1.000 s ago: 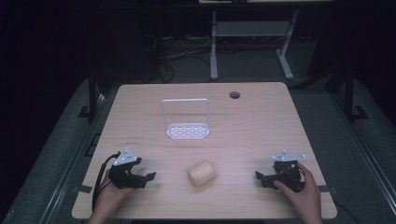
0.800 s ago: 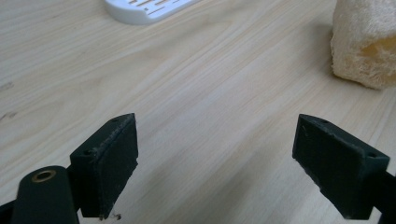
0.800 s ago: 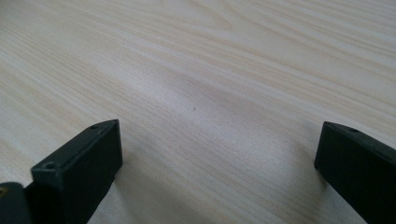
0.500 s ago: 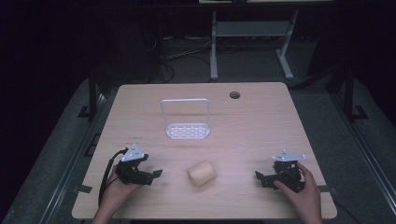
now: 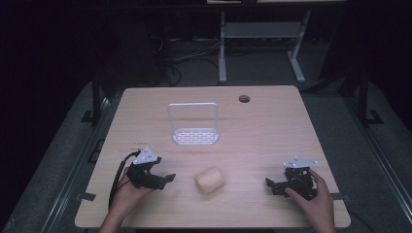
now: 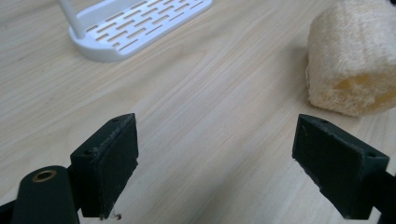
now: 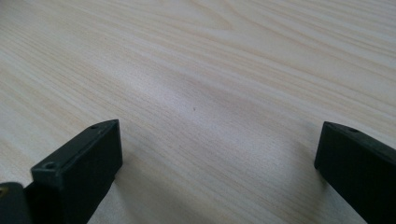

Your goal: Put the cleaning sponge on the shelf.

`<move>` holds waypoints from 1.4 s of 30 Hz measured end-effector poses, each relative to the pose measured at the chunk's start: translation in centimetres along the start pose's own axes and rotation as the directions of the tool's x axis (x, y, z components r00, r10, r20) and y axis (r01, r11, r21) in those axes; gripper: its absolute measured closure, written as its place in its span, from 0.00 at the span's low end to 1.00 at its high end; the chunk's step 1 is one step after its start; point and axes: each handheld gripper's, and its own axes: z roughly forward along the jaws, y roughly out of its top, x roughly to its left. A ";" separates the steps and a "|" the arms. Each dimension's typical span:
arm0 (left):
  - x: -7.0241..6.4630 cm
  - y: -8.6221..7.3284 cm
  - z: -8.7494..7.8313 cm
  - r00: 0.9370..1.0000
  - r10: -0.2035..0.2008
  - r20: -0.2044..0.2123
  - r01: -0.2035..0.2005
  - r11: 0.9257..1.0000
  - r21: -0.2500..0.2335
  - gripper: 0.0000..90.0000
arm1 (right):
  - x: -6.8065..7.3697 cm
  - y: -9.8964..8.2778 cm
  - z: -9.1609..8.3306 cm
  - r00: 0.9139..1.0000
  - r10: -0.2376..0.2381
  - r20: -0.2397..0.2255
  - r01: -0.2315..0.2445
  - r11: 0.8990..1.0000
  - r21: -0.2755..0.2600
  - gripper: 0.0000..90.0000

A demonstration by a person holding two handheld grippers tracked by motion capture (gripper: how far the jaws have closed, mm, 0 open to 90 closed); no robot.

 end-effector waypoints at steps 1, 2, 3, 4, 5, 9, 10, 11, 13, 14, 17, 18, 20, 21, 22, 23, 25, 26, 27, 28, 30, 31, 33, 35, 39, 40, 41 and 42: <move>-0.1 0.1 0.0 1.000 0.002 0.002 -0.002 1.000 0.000 0.16 | 0.0 0.0 0.0 1.000 0.000 0.000 0.000 1.000 0.000 0.01; -0.1 0.2 0.1 1.000 0.006 0.007 -0.006 1.000 -0.001 0.16 | 0.0 0.0 0.0 1.000 0.000 0.000 0.000 1.000 0.000 0.01; -0.2 0.3 0.2 1.000 0.007 0.010 -0.007 1.000 -0.005 0.16 | 0.0 0.0 0.0 1.000 0.002 0.000 -0.002 1.000 0.000 0.01; -0.3 0.3 0.2 1.000 0.009 0.014 -0.009 1.000 -0.009 0.16 | 0.0 0.0 0.0 1.000 0.002 0.000 -0.002 1.000 0.001 0.01; -0.4 0.4 0.3 1.000 0.004 0.017 -0.004 1.000 -0.017 0.16 | 0.0 0.0 0.0 1.000 0.003 0.000 -0.003 1.000 0.001 0.01; -0.8 0.6 0.5 0.999 0.018 0.035 -0.017 1.000 -0.011 0.16 | 0.0 0.0 0.0 1.000 0.005 -0.001 -0.005 1.000 0.000 0.01; -0.9 0.7 0.5 0.999 0.028 0.037 -0.028 1.000 -0.007 0.16 | 0.0 0.0 0.0 1.000 0.005 -0.001 -0.005 1.000 0.000 0.01; -1.2 0.8 0.6 0.998 0.032 0.045 -0.032 0.999 -0.010 0.16 | 0.0 0.0 0.0 1.000 0.006 -0.001 -0.006 1.000 0.000 0.01; -1.5 0.9 0.6 0.998 0.043 0.053 -0.043 0.999 -0.007 0.16 | 0.0 0.0 0.0 1.000 0.006 -0.001 -0.006 1.000 0.000 0.01; -1.6 1.0 0.6 0.997 0.043 0.058 -0.042 0.999 -0.007 0.16 | 0.0 0.0 0.0 1.000 0.006 -0.001 -0.006 1.000 0.000 0.01; -1.9 1.1 0.6 0.997 0.053 0.063 -0.053 0.999 -0.006 0.16 | 0.0 0.0 0.0 1.000 0.005 -0.001 -0.005 1.000 -0.001 0.01; -2.1 1.3 0.6 0.996 0.059 0.067 -0.059 0.998 -0.006 0.16 | 0.0 0.0 0.0 1.000 0.005 -0.001 -0.005 1.000 -0.001 0.01; -2.3 1.3 0.6 0.995 0.063 0.073 -0.063 0.998 -0.005 0.16 | 0.0 0.0 0.0 1.000 0.005 -0.001 -0.005 1.000 -0.001 0.01; -2.3 1.3 0.6 0.995 0.063 0.073 -0.063 0.998 -0.005 0.16 | 0.0 0.0 0.0 1.000 0.005 -0.001 -0.005 1.000 -0.001 0.01; -2.5 1.4 0.7 0.995 0.065 0.079 -0.065 0.998 -0.006 0.16 | 0.0 0.0 0.0 1.000 0.006 -0.001 -0.006 1.000 -0.001 0.01; -2.6 1.4 0.7 0.994 0.072 0.081 -0.072 0.997 0.001 0.16 | 0.0 0.0 0.0 1.000 0.006 -0.001 -0.006 1.000 -0.001 0.01; -2.7 1.5 0.8 0.994 0.070 0.083 -0.070 0.998 -0.003 0.16 | 0.0 0.0 0.0 1.000 0.005 -0.001 -0.005 1.000 -0.001 0.01; -2.9 1.6 0.9 0.993 0.082 0.090 -0.083 0.997 0.004 0.16 | 0.0 0.0 0.0 1.000 0.005 -0.001 -0.005 1.000 -0.001 0.01; -2.9 1.6 0.9 0.993 0.082 0.090 -0.083 0.997 0.004 0.16 | 0.0 0.0 0.0 1.000 0.006 -0.001 -0.006 1.000 -0.001 0.01; -3.1 1.6 1.0 0.992 0.088 0.093 -0.089 0.996 0.005 0.16 | 0.0 0.0 0.0 1.000 0.005 -0.001 -0.005 1.000 -0.001 0.01; -3.3 1.7 1.1 0.991 0.088 0.100 -0.089 0.996 0.005 0.16 | 0.0 0.0 0.0 1.000 0.006 -0.001 -0.006 1.000 -0.001 0.01; -3.3 1.7 1.1 0.991 0.088 0.100 -0.089 0.996 0.005 0.16 | 0.0 0.0 0.0 1.000 0.005 -0.001 -0.005 1.000 -0.001 0.01; -3.7 1.8 1.2 0.989 0.095 0.109 -0.097 0.995 0.010 0.16 | 0.0 0.0 0.0 1.000 0.003 0.000 -0.003 1.000 0.000 0.01; -3.8 1.8 1.3 0.989 0.096 0.114 -0.098 0.995 0.011 0.16 | 0.0 0.0 0.0 1.000 0.003 0.000 -0.003 1.000 0.000 0.01; -4.4 2.0 1.5 0.986 0.109 0.130 -0.112 0.994 0.011 0.16 | 0.0 0.0 0.0 1.000 0.005 -0.001 -0.005 1.000 -0.001 0.01; -4.6 2.1 1.6 0.985 0.109 0.133 -0.111 0.994 0.011 0.16 | 0.0 0.0 0.0 1.000 0.004 -0.001 -0.004 1.000 -0.001 0.01; -4.7 2.1 1.6 0.984 0.115 0.138 -0.118 0.993 0.013 0.15 | 0.0 0.0 0.0 1.000 0.004 -0.001 -0.004 1.000 -0.001 0.01; -4.8 2.1 1.7 0.983 0.118 0.141 -0.121 0.993 0.015 0.16 | 0.0 0.0 0.0 1.000 0.005 -0.001 -0.005 1.000 -0.001 0.01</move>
